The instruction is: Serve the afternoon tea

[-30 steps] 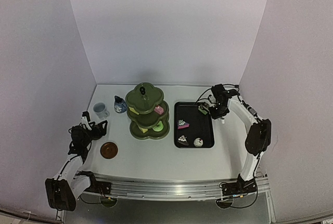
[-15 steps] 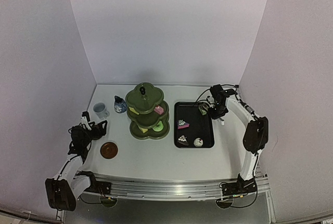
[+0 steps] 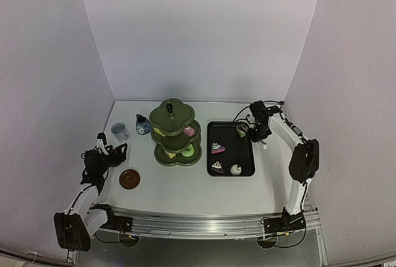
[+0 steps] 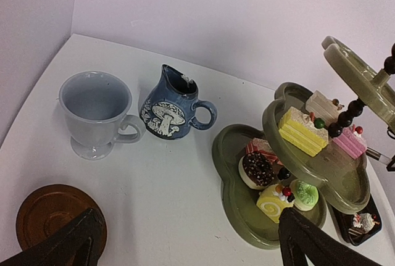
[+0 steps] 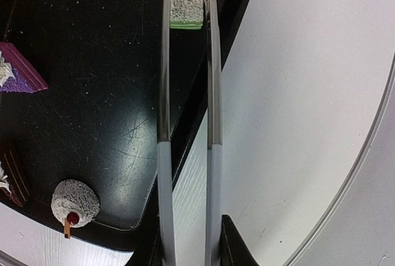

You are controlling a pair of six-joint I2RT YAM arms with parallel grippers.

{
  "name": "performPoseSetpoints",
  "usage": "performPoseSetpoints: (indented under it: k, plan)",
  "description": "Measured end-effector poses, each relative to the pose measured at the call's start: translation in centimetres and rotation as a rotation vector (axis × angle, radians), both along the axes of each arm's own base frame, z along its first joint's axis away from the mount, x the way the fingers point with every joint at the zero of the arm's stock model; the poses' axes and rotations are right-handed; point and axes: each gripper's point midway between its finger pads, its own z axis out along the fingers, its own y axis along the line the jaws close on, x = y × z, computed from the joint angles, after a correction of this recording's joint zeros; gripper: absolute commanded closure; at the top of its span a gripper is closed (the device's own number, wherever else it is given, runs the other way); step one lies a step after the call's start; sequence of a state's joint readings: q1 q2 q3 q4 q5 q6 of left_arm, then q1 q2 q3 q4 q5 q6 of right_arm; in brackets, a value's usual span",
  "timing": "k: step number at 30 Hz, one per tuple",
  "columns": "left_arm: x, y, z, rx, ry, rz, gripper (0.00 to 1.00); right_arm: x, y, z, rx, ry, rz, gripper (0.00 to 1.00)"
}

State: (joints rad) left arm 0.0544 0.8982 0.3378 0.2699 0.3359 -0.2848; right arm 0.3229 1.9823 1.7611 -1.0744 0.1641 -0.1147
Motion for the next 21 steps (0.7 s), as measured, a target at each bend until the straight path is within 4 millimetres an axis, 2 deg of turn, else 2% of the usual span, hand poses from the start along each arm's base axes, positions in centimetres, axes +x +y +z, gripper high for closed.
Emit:
performPoseSetpoints:
  k: [7, 17, 21]
  plan:
    - [0.0, 0.0, 0.0, 0.0, 0.0, 0.0, 0.0, -0.1, 0.3, 0.6, 0.032, -0.01, -0.043, 1.0]
    - [0.0, 0.0, -0.2, 0.0, 0.007, 0.0, 0.0, -0.8, 0.4, 3.8, 0.086, -0.065, -0.079, 1.0]
    - [0.0, 0.0, -0.2, 0.0, 0.007, 0.0, 0.0, -1.0, 0.7, 4.5, 0.108, -0.075, -0.103, 1.0]
